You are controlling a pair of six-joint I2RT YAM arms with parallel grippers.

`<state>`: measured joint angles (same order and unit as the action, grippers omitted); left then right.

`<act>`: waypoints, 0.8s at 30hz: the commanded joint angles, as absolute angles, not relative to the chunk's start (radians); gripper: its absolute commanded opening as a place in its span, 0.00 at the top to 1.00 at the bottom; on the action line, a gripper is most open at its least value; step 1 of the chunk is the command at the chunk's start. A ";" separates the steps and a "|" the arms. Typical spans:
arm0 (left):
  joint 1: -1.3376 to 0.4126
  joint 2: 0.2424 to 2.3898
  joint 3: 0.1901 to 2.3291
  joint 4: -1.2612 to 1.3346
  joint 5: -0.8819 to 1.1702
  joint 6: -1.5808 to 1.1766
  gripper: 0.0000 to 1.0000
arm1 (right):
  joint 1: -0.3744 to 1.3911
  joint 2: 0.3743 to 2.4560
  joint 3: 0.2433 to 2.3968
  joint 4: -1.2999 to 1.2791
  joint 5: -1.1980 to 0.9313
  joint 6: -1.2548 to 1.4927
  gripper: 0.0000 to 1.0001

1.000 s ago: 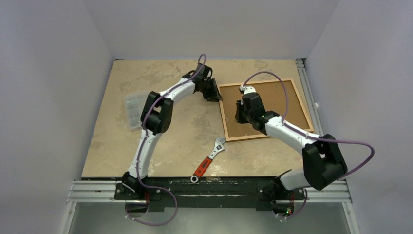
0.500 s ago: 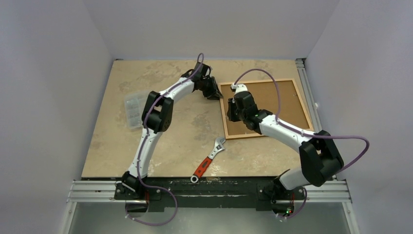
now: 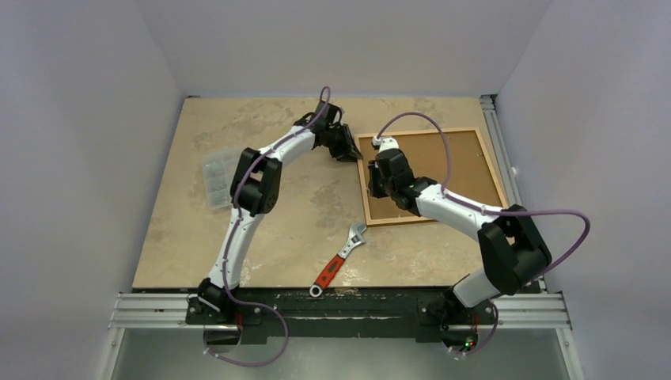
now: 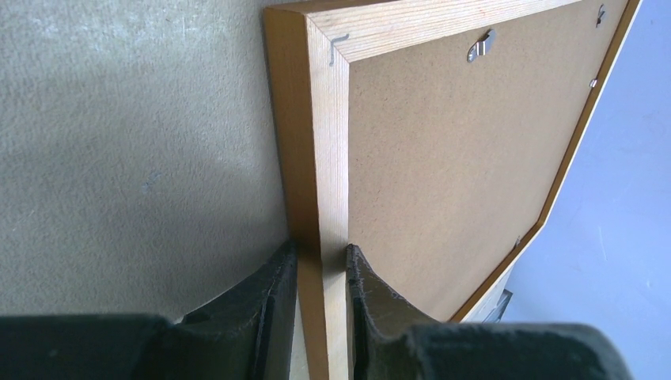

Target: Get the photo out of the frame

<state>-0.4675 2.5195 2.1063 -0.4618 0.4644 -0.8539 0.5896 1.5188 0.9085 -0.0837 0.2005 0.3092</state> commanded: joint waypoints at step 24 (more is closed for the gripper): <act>-0.460 2.505 2.144 -0.426 0.487 -0.843 0.65 | 0.607 1.449 1.023 -0.097 0.308 0.325 1.00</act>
<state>-0.4664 2.5206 2.1056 -0.4557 0.4675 -0.8528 0.6060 1.5482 0.9363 -0.0628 0.3092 0.3138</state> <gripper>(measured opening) 0.259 0.180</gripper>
